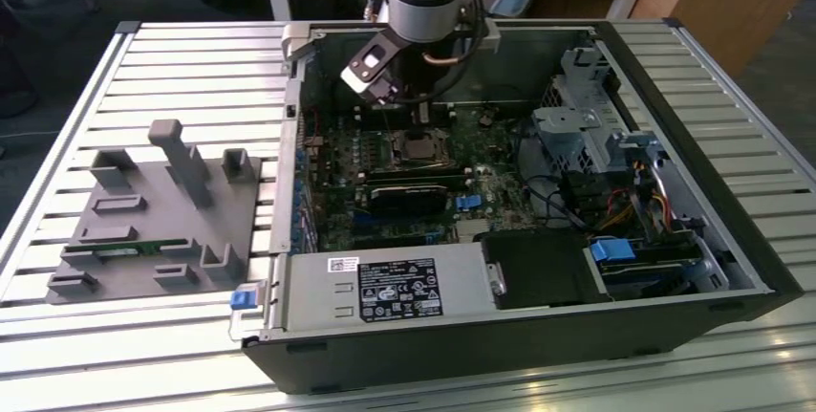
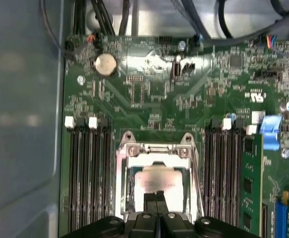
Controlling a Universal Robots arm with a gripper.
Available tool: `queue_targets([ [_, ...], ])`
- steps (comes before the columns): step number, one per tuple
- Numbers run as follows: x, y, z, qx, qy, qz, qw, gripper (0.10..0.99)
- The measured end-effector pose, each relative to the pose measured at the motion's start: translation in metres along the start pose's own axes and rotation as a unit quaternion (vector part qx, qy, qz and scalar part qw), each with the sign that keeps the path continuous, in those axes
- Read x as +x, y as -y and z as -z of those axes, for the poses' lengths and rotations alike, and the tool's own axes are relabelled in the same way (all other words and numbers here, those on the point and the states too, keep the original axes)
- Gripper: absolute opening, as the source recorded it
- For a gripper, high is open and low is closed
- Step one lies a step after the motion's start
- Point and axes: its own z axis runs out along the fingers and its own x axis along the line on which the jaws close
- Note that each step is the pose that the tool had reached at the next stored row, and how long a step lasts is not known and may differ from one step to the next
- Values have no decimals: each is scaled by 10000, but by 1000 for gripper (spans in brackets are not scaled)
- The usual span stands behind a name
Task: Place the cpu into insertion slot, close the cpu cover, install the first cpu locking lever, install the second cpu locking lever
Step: 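Close the cpu cover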
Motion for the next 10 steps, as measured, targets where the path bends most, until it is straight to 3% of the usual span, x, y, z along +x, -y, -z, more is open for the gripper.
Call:
queue_targets([
  [10, -1, 55, -90, 1, 0, -1, 10000, 106],
])
